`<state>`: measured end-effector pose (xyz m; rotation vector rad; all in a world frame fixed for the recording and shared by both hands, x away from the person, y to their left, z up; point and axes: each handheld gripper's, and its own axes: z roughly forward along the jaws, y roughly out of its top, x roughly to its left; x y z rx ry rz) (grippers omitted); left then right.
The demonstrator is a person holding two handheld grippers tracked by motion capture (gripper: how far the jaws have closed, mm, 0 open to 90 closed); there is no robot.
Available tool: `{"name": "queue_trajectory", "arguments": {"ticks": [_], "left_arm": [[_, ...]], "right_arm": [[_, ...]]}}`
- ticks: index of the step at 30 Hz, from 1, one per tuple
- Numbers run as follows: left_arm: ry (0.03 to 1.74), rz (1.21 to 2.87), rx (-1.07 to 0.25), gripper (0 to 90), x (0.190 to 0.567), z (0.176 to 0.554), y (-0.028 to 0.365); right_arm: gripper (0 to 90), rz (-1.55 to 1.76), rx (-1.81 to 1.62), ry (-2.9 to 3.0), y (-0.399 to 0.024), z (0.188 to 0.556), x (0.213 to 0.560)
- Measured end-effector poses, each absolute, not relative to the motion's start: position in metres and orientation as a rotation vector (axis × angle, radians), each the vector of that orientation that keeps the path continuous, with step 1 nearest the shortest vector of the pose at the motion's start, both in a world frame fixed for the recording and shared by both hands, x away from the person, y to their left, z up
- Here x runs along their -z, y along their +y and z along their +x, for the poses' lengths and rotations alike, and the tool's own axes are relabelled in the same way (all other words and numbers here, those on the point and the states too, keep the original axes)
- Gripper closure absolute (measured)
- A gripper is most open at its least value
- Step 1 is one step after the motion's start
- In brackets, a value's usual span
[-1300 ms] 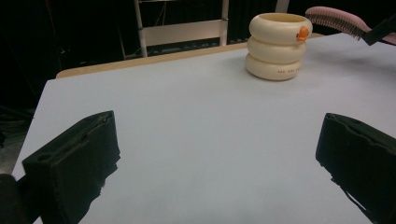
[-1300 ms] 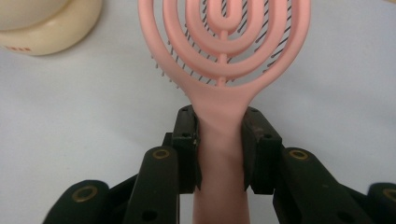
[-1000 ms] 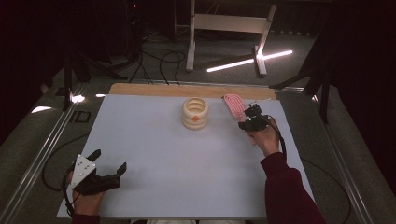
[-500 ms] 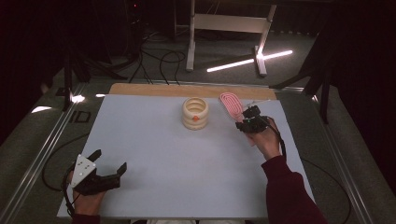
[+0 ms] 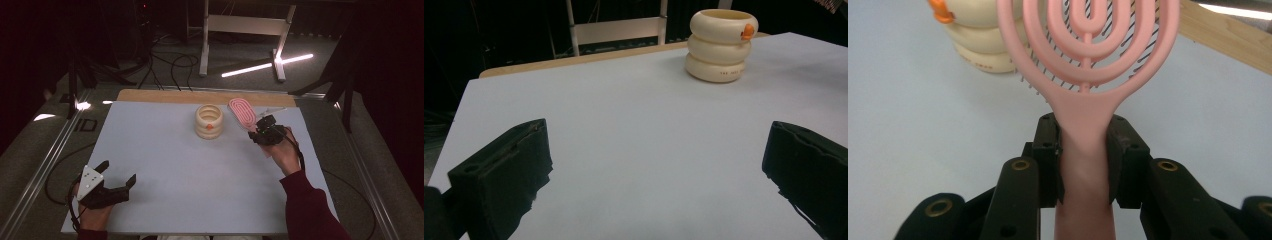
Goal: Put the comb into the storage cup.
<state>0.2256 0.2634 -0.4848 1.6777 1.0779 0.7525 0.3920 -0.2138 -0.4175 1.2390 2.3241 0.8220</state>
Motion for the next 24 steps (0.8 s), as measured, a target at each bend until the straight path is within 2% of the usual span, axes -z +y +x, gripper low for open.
{"name": "queue_trajectory", "arguments": {"ticks": [24], "left_arm": [[1.073, 1.681, -0.737, 0.0, 0.484, 0.226, 0.26]], "right_arm": [[70.1, 1.101, -0.915, 2.333, -0.186, 0.368, 0.406]]}}
